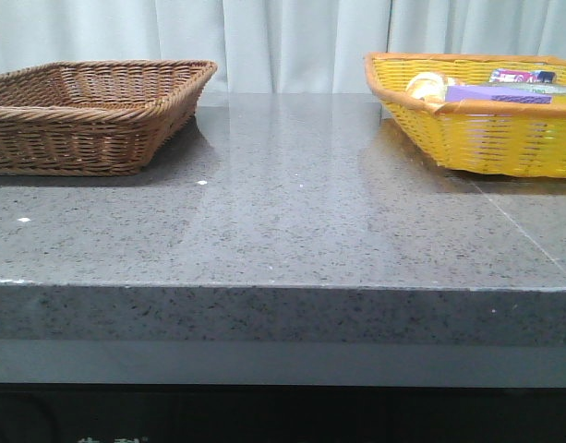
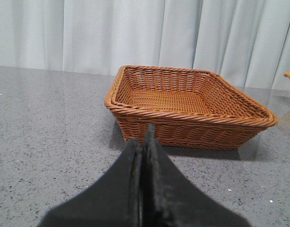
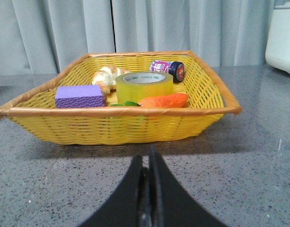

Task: Transfer tape with both arms
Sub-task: 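Move the right gripper over the yellow basket toward the tape roll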

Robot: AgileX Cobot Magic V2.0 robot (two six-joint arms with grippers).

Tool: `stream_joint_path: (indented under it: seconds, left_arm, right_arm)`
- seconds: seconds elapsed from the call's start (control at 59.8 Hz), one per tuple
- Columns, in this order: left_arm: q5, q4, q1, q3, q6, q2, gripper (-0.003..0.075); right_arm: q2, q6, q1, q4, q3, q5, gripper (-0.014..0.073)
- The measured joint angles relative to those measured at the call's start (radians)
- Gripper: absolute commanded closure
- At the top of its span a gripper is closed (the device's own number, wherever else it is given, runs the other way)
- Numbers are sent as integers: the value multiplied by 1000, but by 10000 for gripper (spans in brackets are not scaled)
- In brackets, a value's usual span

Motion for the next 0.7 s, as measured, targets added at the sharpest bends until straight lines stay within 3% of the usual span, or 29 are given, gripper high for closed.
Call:
stream_joint_path:
  seconds: [0.703]
  left_arm:
    - [-15, 0, 0, 0, 0, 0, 740]
  right_arm:
    - [0, 0, 0, 0, 0, 5, 662]
